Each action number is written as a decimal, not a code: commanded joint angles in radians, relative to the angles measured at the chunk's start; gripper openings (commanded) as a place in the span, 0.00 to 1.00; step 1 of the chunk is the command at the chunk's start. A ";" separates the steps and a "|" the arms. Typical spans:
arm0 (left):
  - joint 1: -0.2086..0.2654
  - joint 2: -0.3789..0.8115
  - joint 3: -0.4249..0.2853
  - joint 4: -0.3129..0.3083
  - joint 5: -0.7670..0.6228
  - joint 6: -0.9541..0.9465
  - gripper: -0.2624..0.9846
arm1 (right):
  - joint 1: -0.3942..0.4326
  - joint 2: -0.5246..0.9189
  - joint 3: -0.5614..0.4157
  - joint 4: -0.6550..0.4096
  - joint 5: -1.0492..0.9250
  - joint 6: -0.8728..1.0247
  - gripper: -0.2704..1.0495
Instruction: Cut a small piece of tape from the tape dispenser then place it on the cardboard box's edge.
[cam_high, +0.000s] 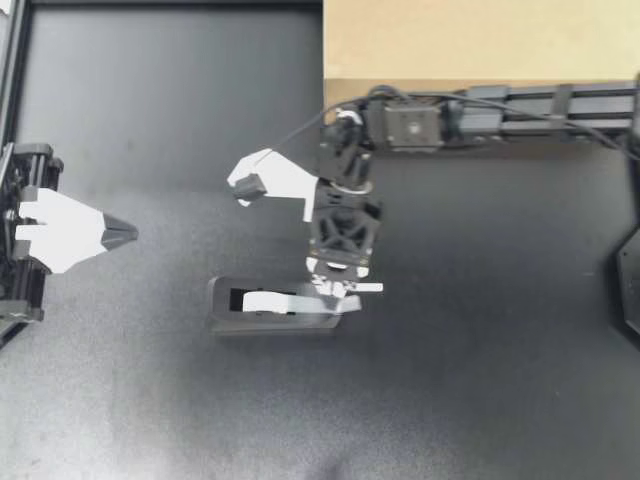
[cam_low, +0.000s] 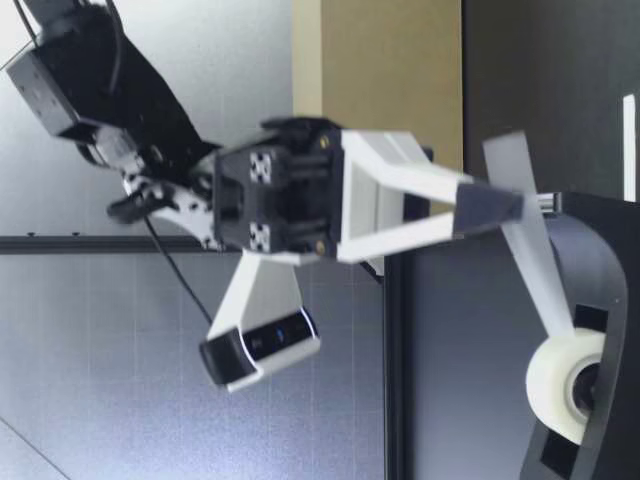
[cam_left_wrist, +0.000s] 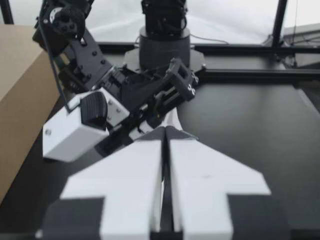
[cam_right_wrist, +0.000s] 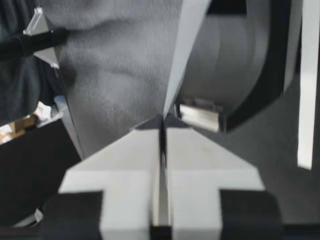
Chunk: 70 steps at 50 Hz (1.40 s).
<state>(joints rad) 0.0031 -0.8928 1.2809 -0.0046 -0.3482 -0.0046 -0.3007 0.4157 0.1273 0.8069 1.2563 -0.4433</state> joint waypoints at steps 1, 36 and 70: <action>0.003 0.006 -0.012 0.000 -0.009 0.000 0.11 | -0.012 -0.074 0.021 0.003 -0.009 -0.003 0.14; 0.002 0.006 -0.008 0.000 -0.009 0.000 0.11 | -0.040 -0.101 0.173 0.003 -0.118 -0.028 0.14; 0.002 0.071 -0.009 -0.031 -0.032 0.002 0.31 | -0.035 -0.259 0.218 -0.163 -0.314 -0.009 0.14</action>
<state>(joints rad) 0.0046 -0.8590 1.2916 -0.0230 -0.3574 -0.0015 -0.3329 0.2823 0.3620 0.7056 0.9756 -0.4633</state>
